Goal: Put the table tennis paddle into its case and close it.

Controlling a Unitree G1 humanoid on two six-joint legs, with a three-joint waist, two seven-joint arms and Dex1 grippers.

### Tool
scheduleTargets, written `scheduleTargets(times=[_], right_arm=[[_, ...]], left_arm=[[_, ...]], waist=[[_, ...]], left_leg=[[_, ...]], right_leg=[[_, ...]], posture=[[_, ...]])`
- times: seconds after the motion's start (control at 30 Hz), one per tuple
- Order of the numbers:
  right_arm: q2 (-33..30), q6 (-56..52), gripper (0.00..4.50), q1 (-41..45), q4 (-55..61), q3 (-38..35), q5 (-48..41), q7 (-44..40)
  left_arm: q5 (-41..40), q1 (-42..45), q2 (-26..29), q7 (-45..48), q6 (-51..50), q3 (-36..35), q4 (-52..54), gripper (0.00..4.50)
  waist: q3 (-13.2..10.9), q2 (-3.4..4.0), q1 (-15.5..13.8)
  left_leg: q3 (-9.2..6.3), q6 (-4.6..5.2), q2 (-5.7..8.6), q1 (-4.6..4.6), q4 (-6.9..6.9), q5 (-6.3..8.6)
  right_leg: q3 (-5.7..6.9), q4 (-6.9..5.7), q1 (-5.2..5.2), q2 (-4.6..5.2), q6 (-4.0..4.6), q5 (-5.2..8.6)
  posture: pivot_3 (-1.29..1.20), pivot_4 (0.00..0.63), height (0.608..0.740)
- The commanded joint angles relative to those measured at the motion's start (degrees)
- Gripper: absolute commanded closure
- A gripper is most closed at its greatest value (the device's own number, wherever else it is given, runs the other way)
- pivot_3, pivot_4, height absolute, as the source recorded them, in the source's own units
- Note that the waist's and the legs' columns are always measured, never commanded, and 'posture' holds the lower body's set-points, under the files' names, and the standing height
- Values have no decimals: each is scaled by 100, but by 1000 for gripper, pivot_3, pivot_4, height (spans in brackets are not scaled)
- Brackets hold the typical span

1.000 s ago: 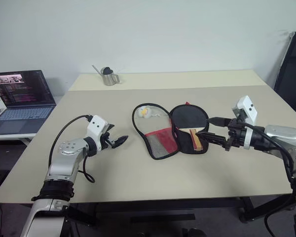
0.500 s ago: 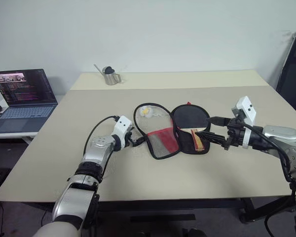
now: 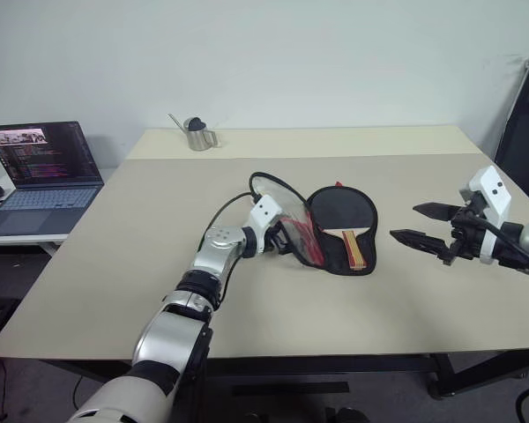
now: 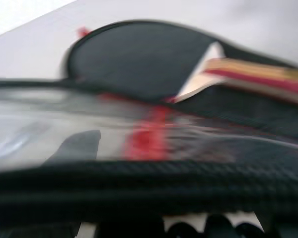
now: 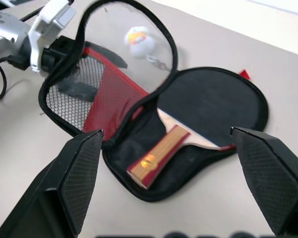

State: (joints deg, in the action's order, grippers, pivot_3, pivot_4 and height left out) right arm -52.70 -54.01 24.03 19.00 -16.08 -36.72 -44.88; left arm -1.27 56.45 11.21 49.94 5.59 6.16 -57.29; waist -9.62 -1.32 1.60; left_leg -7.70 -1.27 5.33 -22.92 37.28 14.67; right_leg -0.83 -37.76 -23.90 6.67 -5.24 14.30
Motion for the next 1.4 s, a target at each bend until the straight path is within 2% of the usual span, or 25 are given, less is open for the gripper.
scheduleTargets(times=[0.03,0.2,0.5,0.7,0.9,1.13,1.4], right_arm=[[-98,113,13,-13,78,-236,-36,9],[-104,74,13,-111,111,-293,-70,37],[-59,31,13,-177,173,-313,-143,140],[40,-71,13,-140,14,-301,-210,308],[453,44,13,286,-701,100,200,848],[1143,435,13,986,-1870,915,962,1216],[1796,1106,13,1691,-3539,1560,1736,1143]], left_arm=[[-3,342,-157,57,181,3,125,0],[90,649,-479,-1,330,59,-170,0],[168,901,-694,-47,509,43,-488,0],[26,628,-498,280,491,-31,-106,0],[-372,-11,216,730,-79,-320,895,0],[-1044,-1034,995,1124,-1394,-624,2878,0],[-1505,-1665,1289,795,-2367,-775,4538,0]], waist=[[0,0,0],[-1,-2,-26],[-1,-2,-9],[-1,-2,-2],[-1,-1,40],[-1,0,23],[-1,0,13]], left_leg=[[1,0,0,0,1,0],[-1,1,1,1,20,1],[-8,14,1,2,55,9],[-8,18,1,5,60,11],[-5,18,-2,15,59,11],[-9,16,-1,13,63,11],[-10,14,-1,13,63,10]], right_leg=[[-1,0,0,0,0,0],[11,3,18,1,-2,1],[9,-4,31,0,-8,-1],[7,-2,37,0,-15,-5],[-5,-12,35,-4,-14,-5],[-4,-13,33,-4,-13,-6],[-4,-12,32,-3,-11,-6]], posture=[[0,150,740],[0,150,740],[0,150,740],[0,150,740],[0,150,740],[0,150,740],[0,150,740]])
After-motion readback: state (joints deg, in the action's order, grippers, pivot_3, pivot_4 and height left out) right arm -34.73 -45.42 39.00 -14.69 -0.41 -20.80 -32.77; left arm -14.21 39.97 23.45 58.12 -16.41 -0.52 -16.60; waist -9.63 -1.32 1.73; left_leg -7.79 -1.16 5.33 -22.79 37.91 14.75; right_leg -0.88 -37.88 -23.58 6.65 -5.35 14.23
